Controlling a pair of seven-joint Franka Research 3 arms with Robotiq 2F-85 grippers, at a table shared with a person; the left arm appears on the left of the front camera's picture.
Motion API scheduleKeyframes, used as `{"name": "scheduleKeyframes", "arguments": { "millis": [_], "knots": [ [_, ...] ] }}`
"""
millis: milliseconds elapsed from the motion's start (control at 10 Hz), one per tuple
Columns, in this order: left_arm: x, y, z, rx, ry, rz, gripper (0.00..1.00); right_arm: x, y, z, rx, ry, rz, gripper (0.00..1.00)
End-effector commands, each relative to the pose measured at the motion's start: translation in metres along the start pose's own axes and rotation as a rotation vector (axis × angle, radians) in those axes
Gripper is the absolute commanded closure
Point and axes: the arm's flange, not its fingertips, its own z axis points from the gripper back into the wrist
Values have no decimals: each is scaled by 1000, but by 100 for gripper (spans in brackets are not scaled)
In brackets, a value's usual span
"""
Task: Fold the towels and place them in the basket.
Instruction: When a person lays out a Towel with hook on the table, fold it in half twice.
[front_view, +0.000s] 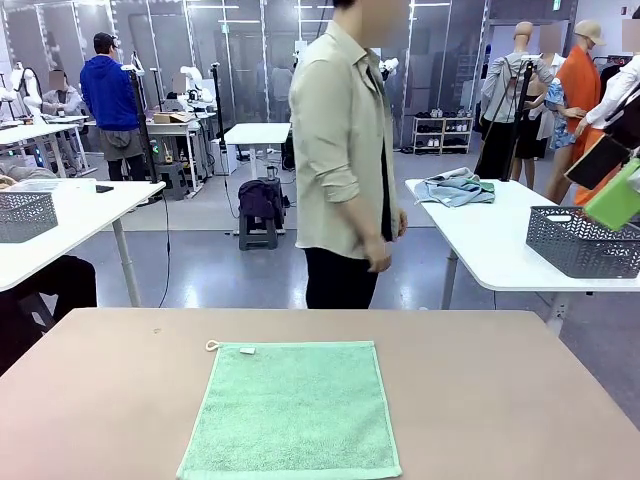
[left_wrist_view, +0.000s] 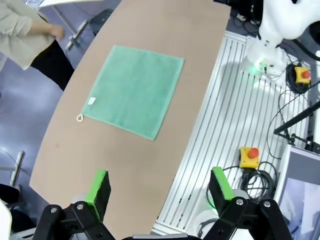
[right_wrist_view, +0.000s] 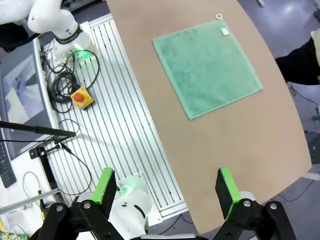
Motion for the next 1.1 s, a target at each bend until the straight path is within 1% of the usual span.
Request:
{"name": "scheduleKeyframes", "arguments": {
  "millis": [0,200,300,400,500,700,800,1000],
  "knots": [
    [1,-1,0,9,6,8,0,0,-1,1,-4,-1,-10,0],
    [1,-1,0,9,6,8,0,0,0,0,1,0,1,0],
    [0,0,0,-1,-1,-1,0,11,-1,-3,-6,38,53,0],
    [24,-7,-14,43,40,-43,0,29,3,-16,-13,64,107,0],
    [43,-13,-35,52,90,-89,0,44,5,-34,2,88,155,0],
    [70,-25,-86,41,193,-186,0,68,9,-84,30,167,253,0],
    [76,-30,-119,32,235,-247,0,74,8,-116,48,208,306,0],
    [62,-34,-171,57,314,-357,0,69,6,-171,74,262,375,0]
  ]
}}
